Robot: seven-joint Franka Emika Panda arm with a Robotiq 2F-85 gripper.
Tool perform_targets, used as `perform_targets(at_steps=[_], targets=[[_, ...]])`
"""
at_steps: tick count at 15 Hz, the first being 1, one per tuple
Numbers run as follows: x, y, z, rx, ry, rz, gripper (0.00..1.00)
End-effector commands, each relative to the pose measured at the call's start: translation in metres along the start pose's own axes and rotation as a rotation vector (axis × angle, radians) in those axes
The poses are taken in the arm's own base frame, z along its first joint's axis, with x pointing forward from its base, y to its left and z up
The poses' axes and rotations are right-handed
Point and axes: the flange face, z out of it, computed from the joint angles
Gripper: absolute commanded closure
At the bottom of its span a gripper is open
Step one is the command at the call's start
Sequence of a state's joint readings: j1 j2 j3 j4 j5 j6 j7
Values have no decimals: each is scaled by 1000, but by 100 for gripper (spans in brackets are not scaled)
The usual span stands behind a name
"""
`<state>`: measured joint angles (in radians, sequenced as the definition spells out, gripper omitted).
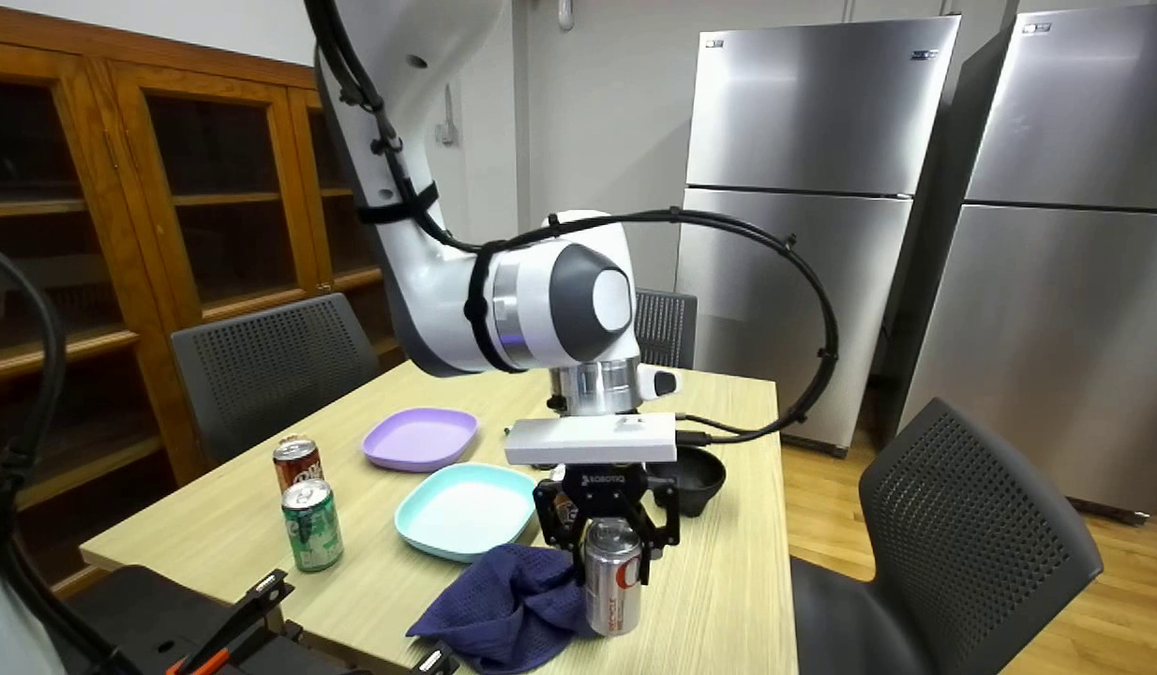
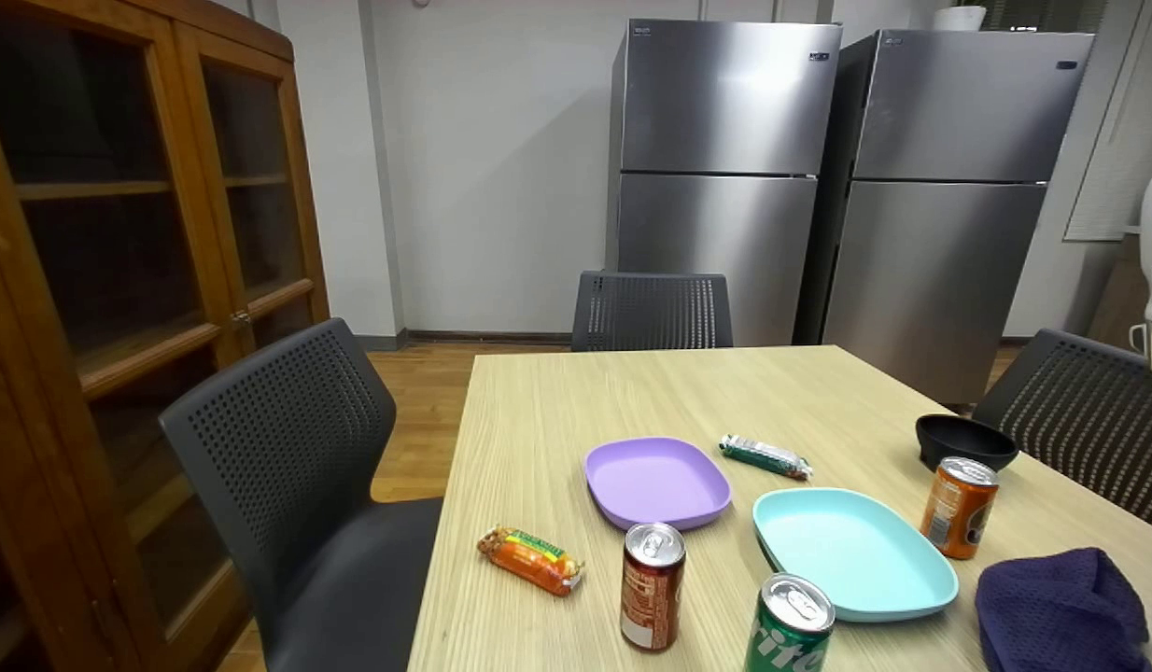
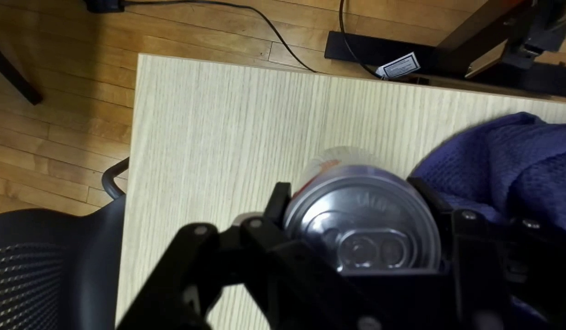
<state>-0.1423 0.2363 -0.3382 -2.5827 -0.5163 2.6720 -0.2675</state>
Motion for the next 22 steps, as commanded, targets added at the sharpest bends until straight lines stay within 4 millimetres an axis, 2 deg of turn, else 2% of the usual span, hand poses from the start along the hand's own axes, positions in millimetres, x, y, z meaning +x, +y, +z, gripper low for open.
perform_targets(at_steps=[1,7,13,17,22], targets=[[-6,-33,-40,-43,-22,-63,59],[22,-103,-64,-80,1,-236,59],[59,-152,-71,-79,39,-372,59],[79,-172,-72,-72,65,-398,59],[103,-179,-64,-87,69,-426,59]])
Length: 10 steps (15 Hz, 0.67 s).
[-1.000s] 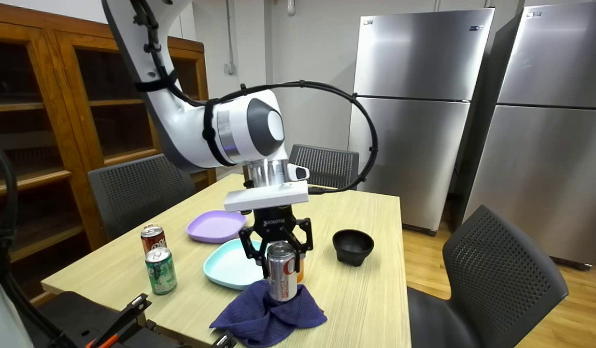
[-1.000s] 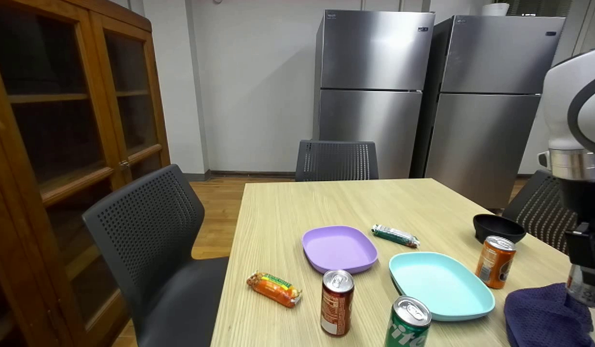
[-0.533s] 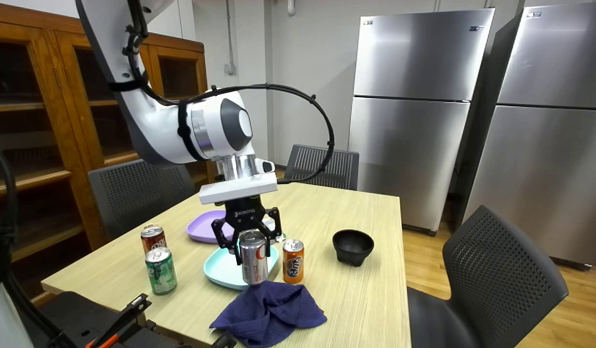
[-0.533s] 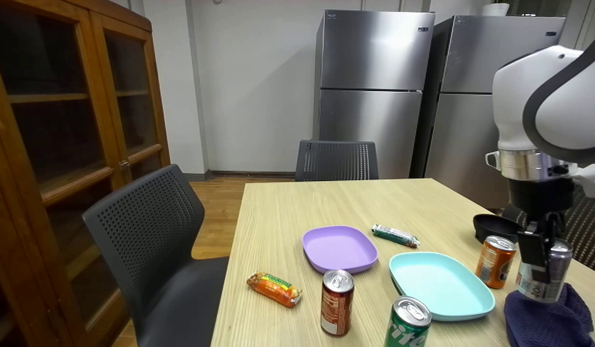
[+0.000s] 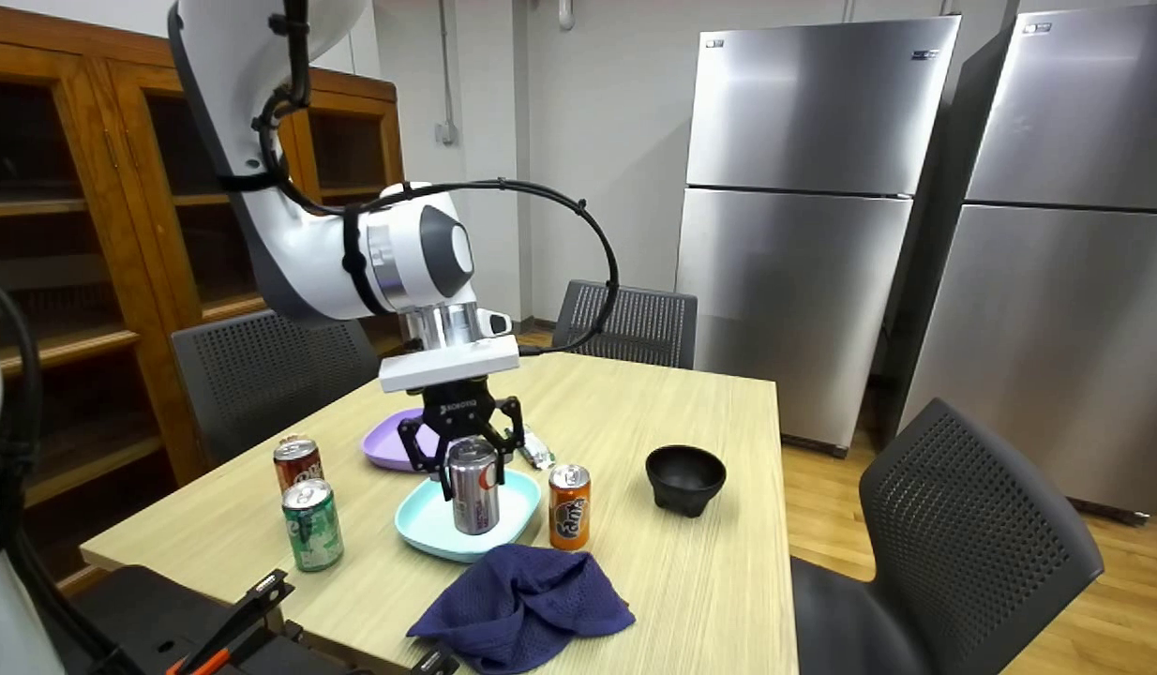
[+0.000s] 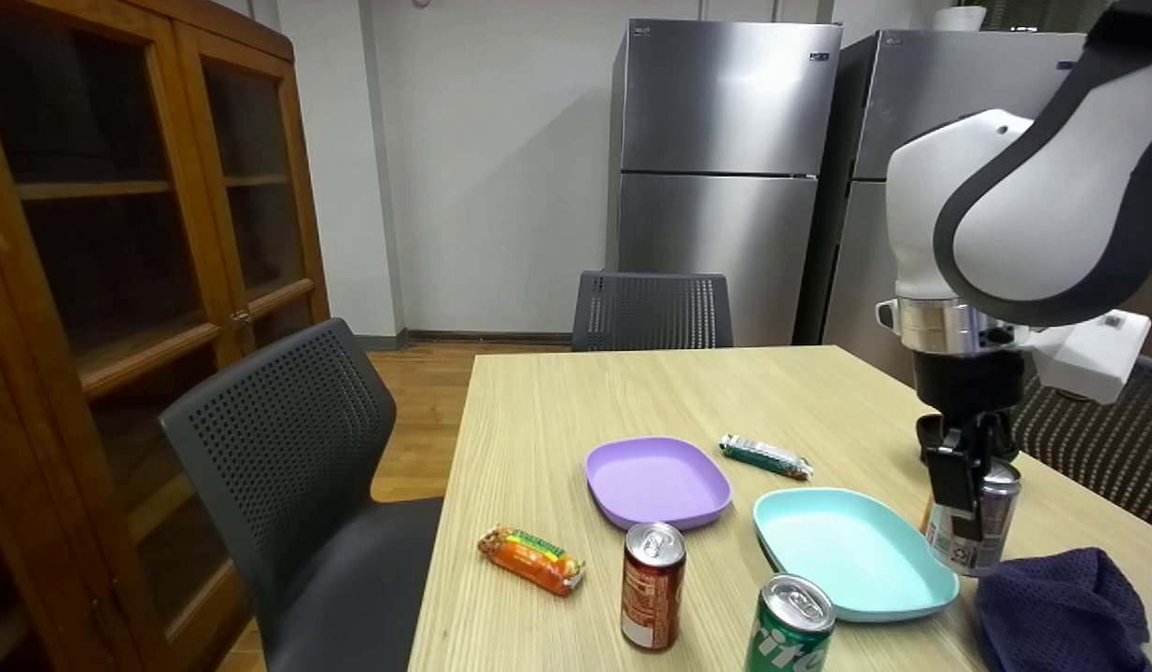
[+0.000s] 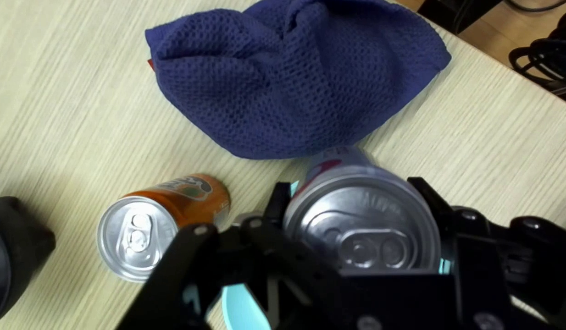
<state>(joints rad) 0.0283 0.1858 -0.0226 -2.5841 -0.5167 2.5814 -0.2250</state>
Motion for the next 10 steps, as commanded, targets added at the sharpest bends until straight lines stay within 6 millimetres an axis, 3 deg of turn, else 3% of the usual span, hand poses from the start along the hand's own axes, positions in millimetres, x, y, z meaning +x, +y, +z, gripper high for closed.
perform_targets(at_steps=[1,10], targets=[[24,8,5,-14,7,-12,59],[71,29,26,-20,5,-14,59]])
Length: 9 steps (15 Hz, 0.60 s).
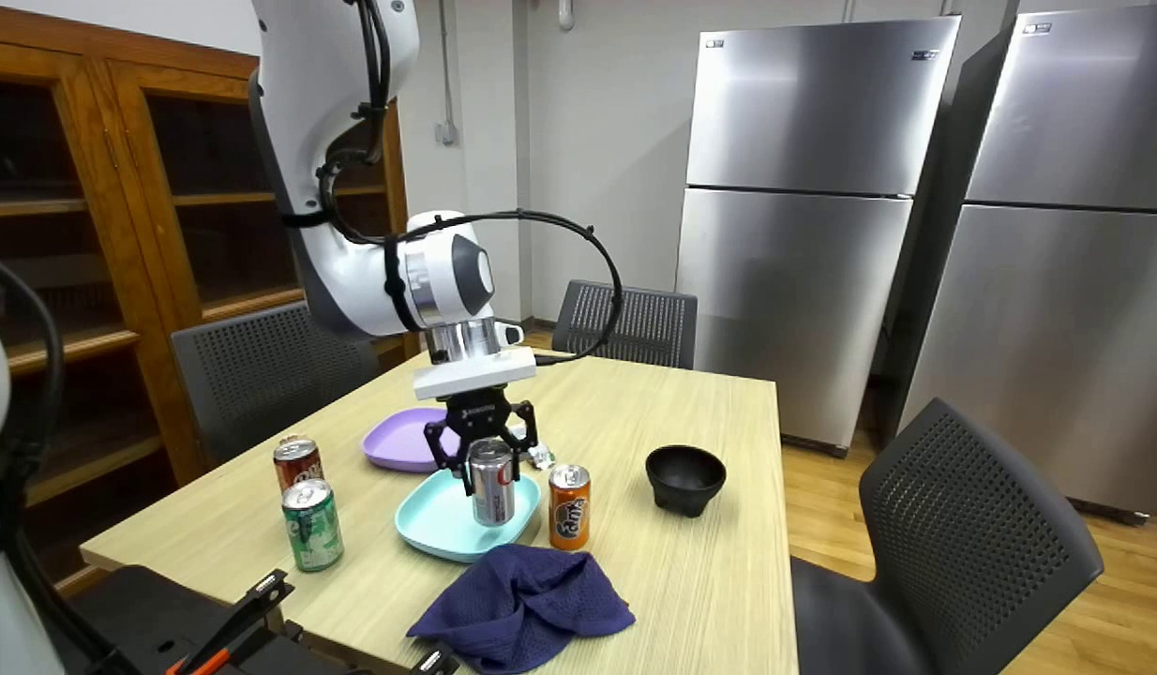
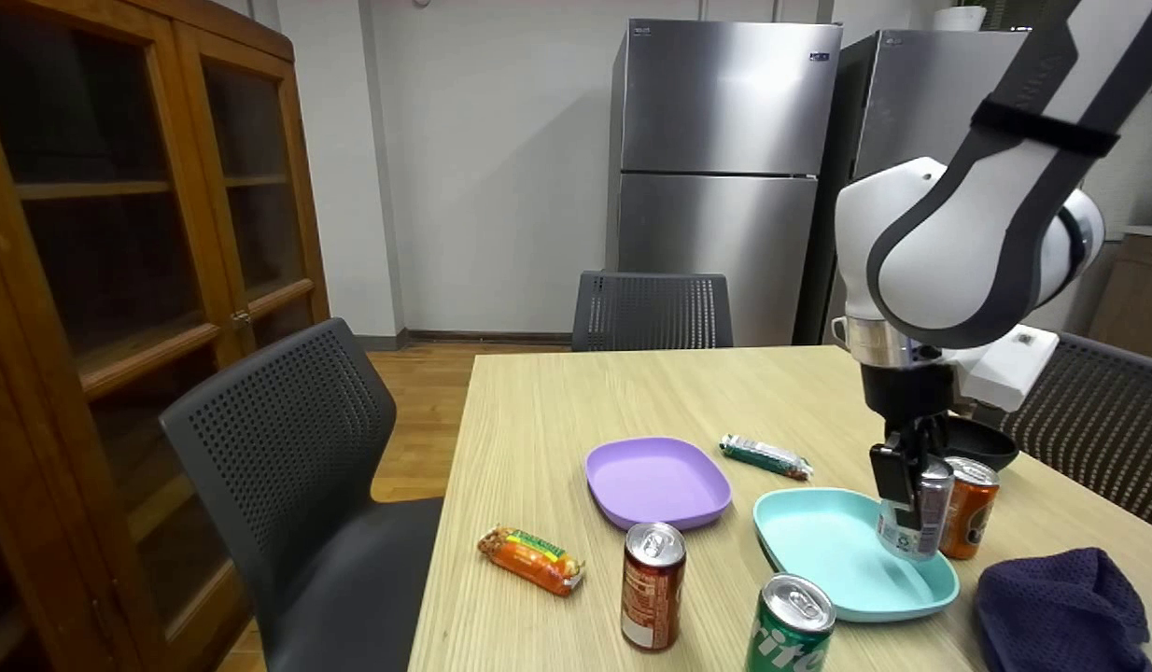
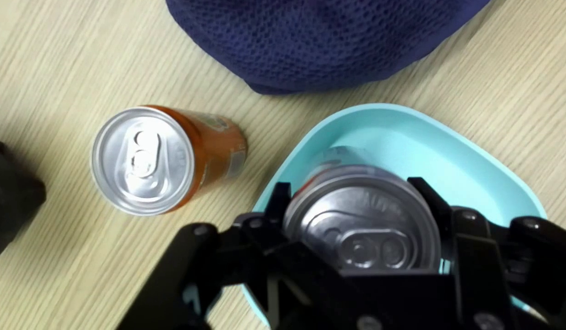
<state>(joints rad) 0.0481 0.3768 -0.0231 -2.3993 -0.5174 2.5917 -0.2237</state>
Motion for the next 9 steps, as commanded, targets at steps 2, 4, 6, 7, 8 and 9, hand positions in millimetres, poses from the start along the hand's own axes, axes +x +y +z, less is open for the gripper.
perform_targets(at_steps=[2,4,6,7,8,9], targets=[[21,8,9,-14,-7,-1,59],[21,6,14,-12,-22,-5,59],[17,3,18,-11,-29,-11,59],[15,2,20,-12,-34,-10,59],[14,2,21,-12,-36,-14,59],[14,1,23,-13,-36,-17,59]])
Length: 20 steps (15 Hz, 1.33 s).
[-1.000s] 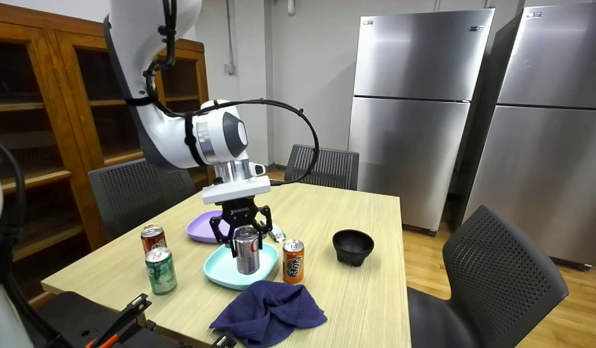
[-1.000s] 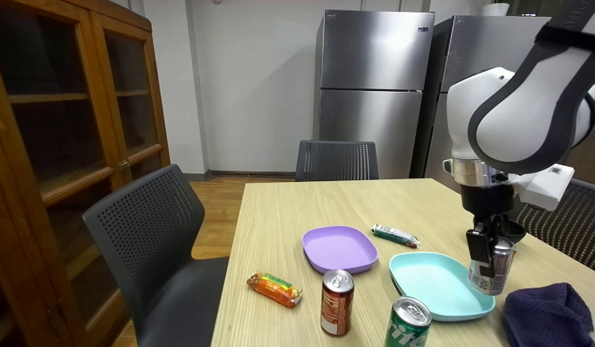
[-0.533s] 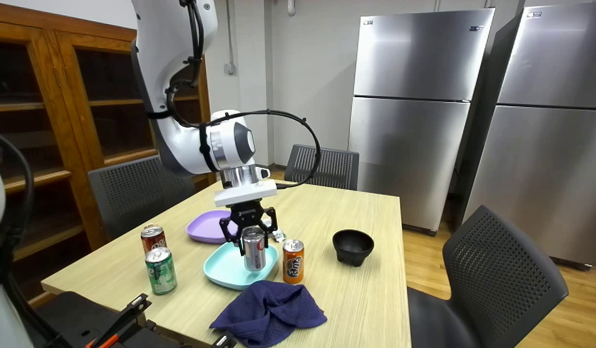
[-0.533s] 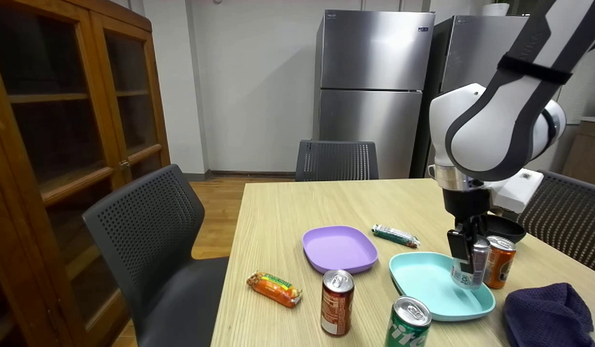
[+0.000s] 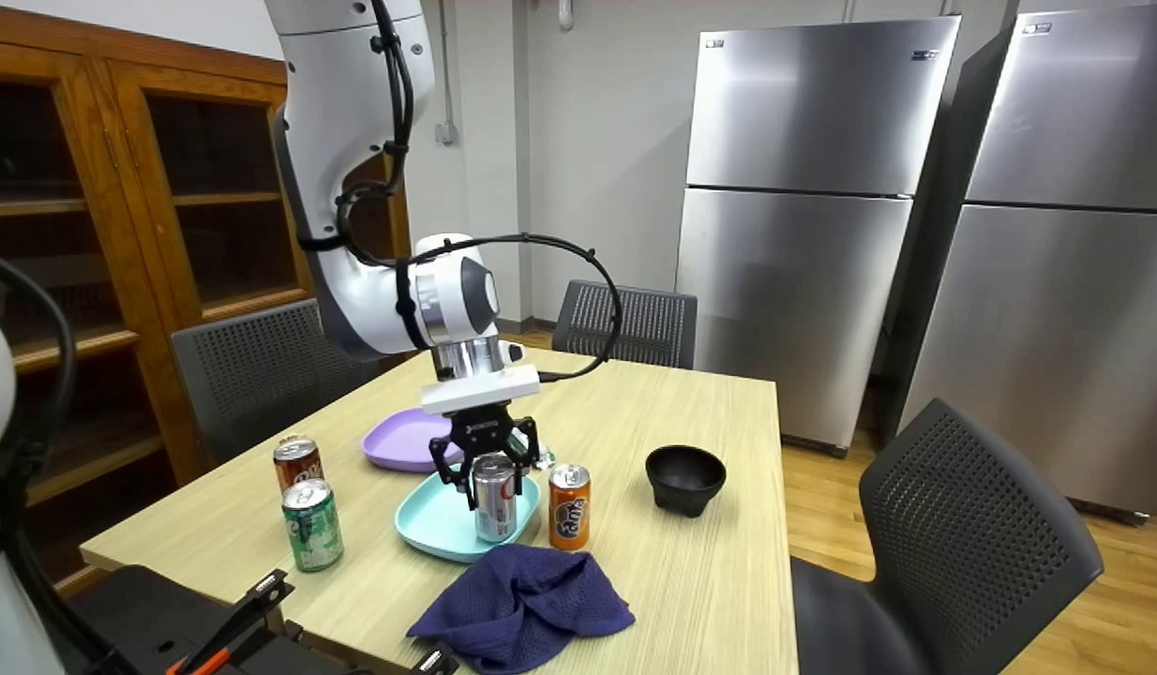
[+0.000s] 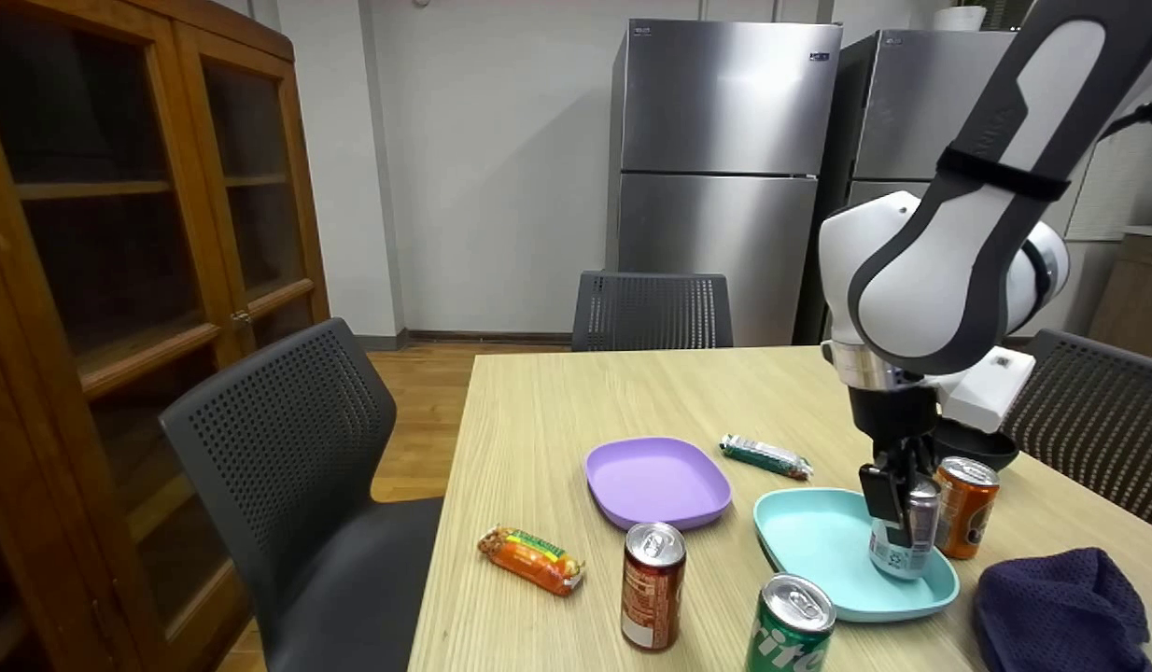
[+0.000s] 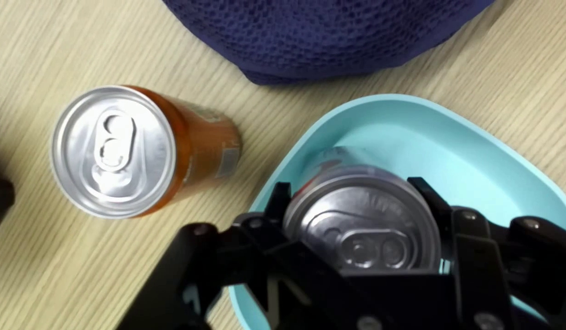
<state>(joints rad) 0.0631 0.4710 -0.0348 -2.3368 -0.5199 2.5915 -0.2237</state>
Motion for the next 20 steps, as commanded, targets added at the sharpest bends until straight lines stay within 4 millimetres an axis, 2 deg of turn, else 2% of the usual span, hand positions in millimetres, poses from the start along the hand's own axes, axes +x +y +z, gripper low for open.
perform_targets(at_steps=[1,12,16,19,20], targets=[[0,-1,0,-20,-13,-3,59],[-1,-14,-1,-31,-24,-33,59],[-8,-19,-4,-26,-17,-45,59],[-8,-22,1,-18,-29,-49,59],[-9,-23,1,-15,-36,-49,9]])
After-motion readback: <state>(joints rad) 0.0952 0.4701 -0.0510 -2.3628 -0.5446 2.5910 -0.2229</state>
